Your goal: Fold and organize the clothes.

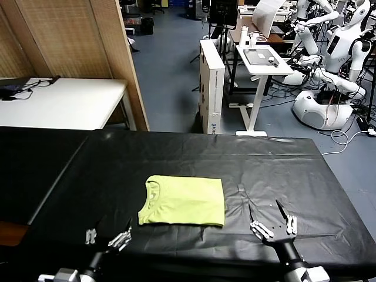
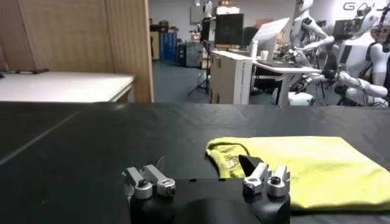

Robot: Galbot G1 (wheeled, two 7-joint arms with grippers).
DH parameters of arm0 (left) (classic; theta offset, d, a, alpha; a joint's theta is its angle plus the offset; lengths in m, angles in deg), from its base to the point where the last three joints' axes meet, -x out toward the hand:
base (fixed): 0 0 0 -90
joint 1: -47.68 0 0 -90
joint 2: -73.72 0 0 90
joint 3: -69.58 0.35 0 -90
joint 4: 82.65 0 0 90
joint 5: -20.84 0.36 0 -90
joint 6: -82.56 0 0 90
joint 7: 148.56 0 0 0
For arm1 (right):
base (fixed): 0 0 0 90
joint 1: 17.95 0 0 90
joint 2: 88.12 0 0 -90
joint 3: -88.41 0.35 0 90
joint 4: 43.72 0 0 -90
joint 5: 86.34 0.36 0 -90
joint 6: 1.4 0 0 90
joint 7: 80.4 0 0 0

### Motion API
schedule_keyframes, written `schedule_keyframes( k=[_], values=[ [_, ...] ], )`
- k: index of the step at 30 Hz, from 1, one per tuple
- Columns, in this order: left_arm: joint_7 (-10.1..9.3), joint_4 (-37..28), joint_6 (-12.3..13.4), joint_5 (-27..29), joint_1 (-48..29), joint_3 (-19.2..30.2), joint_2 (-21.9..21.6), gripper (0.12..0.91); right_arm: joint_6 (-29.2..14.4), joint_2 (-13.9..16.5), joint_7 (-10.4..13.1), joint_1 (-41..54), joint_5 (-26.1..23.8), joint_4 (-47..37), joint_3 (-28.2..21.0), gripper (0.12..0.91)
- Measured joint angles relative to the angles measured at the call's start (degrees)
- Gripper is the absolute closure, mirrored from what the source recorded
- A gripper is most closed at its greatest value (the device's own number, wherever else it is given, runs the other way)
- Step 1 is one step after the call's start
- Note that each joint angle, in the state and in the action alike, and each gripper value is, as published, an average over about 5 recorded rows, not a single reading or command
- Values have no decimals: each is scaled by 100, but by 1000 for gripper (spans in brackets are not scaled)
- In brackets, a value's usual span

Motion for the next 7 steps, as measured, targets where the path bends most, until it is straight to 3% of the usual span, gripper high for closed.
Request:
schedule_keyframes(
  k=[7],
  values=[
    [26, 0, -26, 10, 27, -3, 7, 123, -5, -34, -2, -160, -5, -8, 53, 118]
  ],
)
